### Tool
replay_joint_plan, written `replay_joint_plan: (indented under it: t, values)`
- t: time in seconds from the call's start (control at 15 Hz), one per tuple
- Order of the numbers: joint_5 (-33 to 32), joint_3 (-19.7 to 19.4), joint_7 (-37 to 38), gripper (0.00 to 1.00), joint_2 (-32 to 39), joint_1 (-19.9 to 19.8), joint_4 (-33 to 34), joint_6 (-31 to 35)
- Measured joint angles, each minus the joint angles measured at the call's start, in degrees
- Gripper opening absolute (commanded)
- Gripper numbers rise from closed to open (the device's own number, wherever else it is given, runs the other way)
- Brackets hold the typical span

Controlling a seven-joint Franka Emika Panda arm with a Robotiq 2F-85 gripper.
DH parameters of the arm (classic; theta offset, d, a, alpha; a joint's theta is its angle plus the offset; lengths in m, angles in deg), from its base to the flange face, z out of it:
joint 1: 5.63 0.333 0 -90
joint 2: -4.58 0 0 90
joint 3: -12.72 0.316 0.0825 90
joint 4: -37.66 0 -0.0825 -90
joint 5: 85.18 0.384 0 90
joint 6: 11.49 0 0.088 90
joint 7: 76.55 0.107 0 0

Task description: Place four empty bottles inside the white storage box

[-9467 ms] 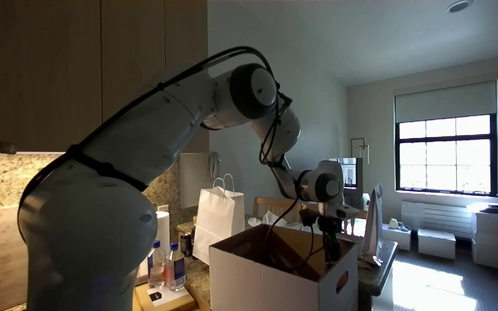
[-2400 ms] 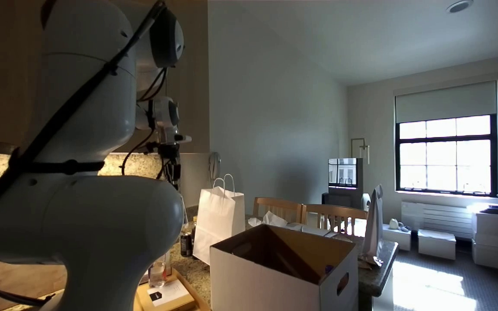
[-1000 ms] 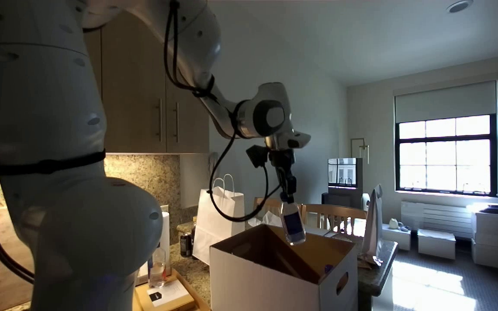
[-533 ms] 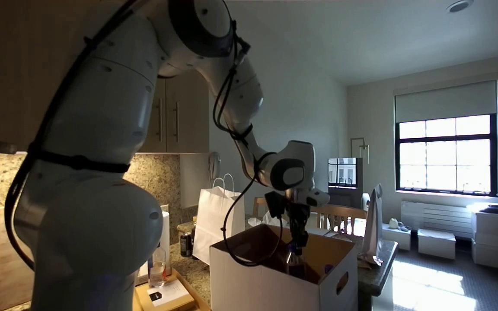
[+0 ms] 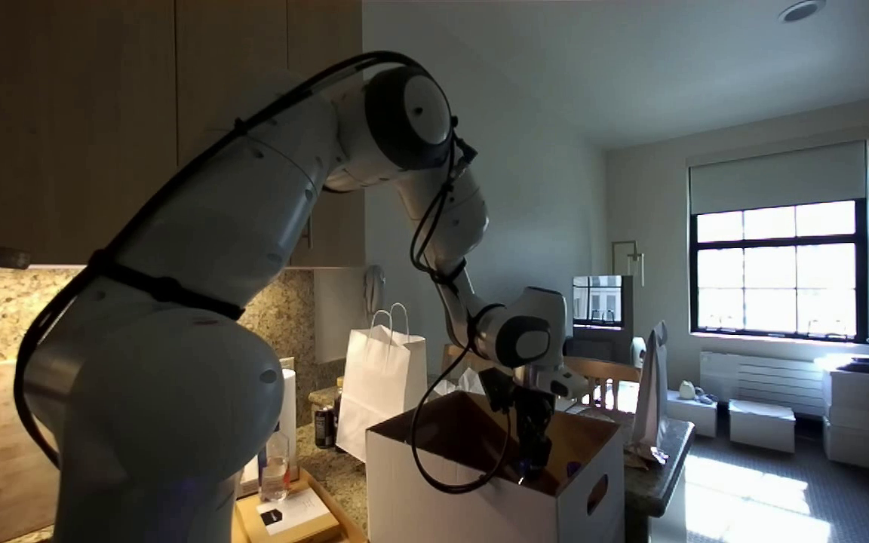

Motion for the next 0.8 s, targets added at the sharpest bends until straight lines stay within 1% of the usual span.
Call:
replay_joint_plan:
  t: [0.13,0.2,0.33,0.47,0.67,0.8]
  values:
    - [0.00,0.07,0.00,0.97,-0.16,0.00,0.75,-0.95]
    - [0.00,0.18,0.00,0.99,-0.50,0.00,0.83,-1.08]
    - [0.00,0.51,-0.01,1.00,-1.85,0.05,0.78,-1.09]
    - [-0.08,0.75,-0.03,1.00,-4.85,0.42,-0.03,-1.09]
    - [-2.24,0.74,-0.03,1.00,-13.12,2.07,-3.99,-1.03]
    - [-6.00,0.87,0.03,1.00,-19.68,3.45,-7.51,-0.97]
